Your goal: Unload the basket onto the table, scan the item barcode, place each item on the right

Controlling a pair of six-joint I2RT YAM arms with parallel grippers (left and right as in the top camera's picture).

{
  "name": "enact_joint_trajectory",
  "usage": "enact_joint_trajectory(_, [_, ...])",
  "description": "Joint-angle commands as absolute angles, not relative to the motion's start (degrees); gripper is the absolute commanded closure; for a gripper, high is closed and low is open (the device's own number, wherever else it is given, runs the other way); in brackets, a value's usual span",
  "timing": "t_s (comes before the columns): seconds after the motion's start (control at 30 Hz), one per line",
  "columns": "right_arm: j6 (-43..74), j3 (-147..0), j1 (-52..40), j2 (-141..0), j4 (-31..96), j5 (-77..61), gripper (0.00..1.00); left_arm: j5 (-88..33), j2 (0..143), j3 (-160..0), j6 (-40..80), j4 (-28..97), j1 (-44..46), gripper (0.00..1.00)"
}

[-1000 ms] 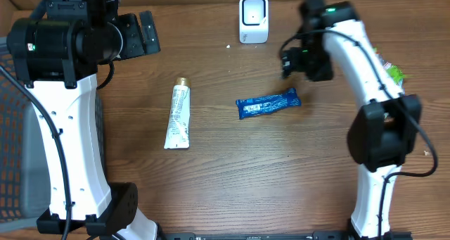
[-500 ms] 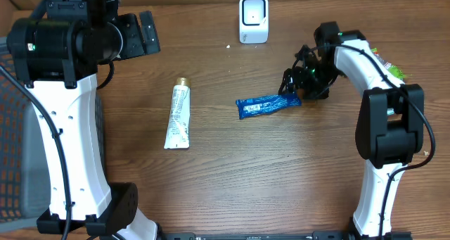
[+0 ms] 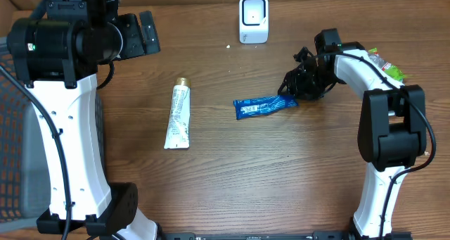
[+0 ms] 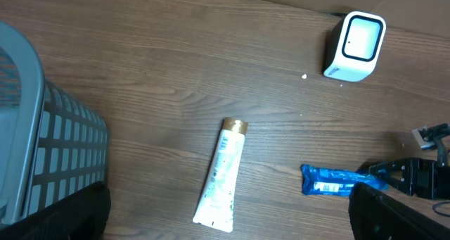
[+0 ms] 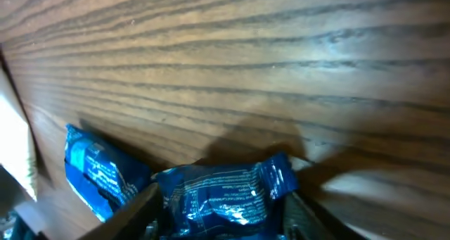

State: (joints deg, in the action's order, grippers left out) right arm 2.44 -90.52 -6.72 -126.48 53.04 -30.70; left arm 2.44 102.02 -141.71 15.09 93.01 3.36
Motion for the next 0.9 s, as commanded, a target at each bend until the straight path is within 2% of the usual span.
enact_joint_trajectory(0.0, [3.01, -87.37, -7.11, -128.20, 54.13, -29.71, 0.55, 2.98, 101.93, -141.56, 15.88, 92.82, 3.40, 0.00])
enact_joint_trajectory(0.17, [3.01, -87.42, -7.11, -128.18, 54.48, -29.71, 0.76, 2.98, 101.93, -141.56, 15.88, 92.82, 3.40, 0.00])
enact_joint_trajectory(0.3, [1.89, -89.65, -6.81, -127.94, 56.01, -29.65, 0.80, 2.98, 101.93, -141.56, 15.88, 92.82, 3.40, 0.01])
enact_joint_trajectory(0.37, [-0.71, -92.23, -6.68, -127.39, 58.33, -29.47, 0.72, 2.98, 101.93, -141.56, 15.88, 92.79, 3.40, 0.00])
enact_joint_trajectory(0.4, [-2.37, -95.07, -6.68, -126.63, 60.64, -27.97, 0.64, 2.98, 101.93, -141.56, 15.88, 92.82, 3.40, 0.01])
enact_joint_trajectory(0.6, [-11.03, -108.09, -7.84, -124.81, 71.50, -20.91, 0.29, 2.98, 101.93, -141.56, 15.88, 92.82, 3.40, 0.00])
enact_joint_trajectory(0.7, [-15.00, -110.32, -8.78, -124.81, 74.37, -20.53, 0.18, 2.98, 101.93, -141.56, 15.88, 92.79, 3.40, 0.00])
enact_joint_trajectory(0.87, [-26.48, -107.44, -11.90, -125.05, 76.58, -20.53, 0.16, 2.98, 101.93, -141.56, 15.88, 92.82, 3.40, 0.00])
